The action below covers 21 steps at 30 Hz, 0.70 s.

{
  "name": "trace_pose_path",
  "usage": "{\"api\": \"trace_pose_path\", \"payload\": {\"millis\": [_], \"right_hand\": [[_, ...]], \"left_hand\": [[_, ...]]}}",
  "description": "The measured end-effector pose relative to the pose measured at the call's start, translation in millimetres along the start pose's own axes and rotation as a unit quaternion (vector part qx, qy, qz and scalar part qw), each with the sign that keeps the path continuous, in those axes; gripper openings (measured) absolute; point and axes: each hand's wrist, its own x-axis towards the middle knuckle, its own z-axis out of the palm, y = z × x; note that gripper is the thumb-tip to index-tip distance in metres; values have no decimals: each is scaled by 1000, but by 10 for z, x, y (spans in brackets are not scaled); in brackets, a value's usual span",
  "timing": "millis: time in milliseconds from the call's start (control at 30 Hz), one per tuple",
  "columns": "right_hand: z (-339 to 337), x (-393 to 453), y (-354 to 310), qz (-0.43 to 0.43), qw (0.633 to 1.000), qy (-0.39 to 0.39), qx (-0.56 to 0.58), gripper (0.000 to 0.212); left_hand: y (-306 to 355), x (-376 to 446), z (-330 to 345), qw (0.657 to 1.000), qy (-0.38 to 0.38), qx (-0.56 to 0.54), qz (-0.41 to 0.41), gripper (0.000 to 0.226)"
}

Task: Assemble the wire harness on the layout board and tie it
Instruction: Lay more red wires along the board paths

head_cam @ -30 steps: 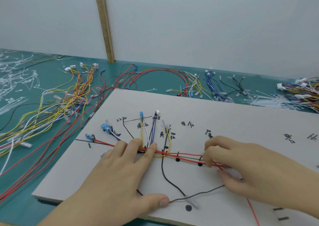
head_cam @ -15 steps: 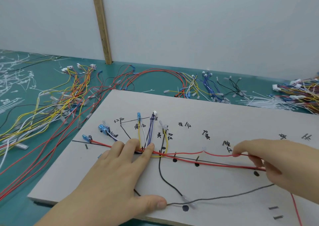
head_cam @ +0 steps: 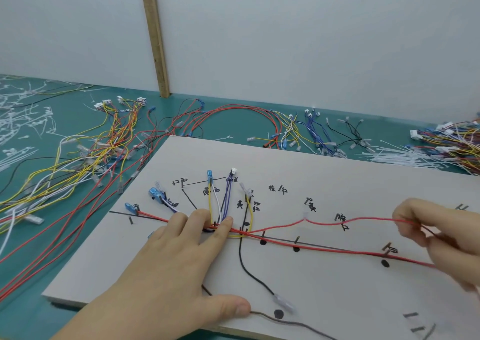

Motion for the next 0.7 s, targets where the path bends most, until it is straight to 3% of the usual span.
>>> {"api": "trace_pose_path", "payload": {"millis": [67,133,167,233,333,433,533,700], "right_hand": [[-90,-80,88,-3,998,32,-62,33],[-151,-95,210,16,991,-24,-131,53],[-172,-107,258,23,982,-69,-174,56],[-142,-69,238,-19,975,-89,-203,55],[1,87,45,-104,982,-55,-151,39],[209,330,-102,-193,968,-77,-142,28],[321,551,-143,-237,948,-76,-196,48],[402,673,-115,-256,918,-193,-234,38]], "left_hand": [[-15,16,-38,1000,-15,-12,8,101],[6,34,-44,1000,-10,-1,20,107],[13,33,-23,999,-43,-15,17,112],[18,1,15,992,-105,-67,-11,118],[5,17,5,998,-48,-42,15,114],[-5,0,7,1000,-3,-10,3,96],[-7,-19,17,1000,-9,-28,-4,94],[36,27,19,999,-8,-34,3,106]]}}
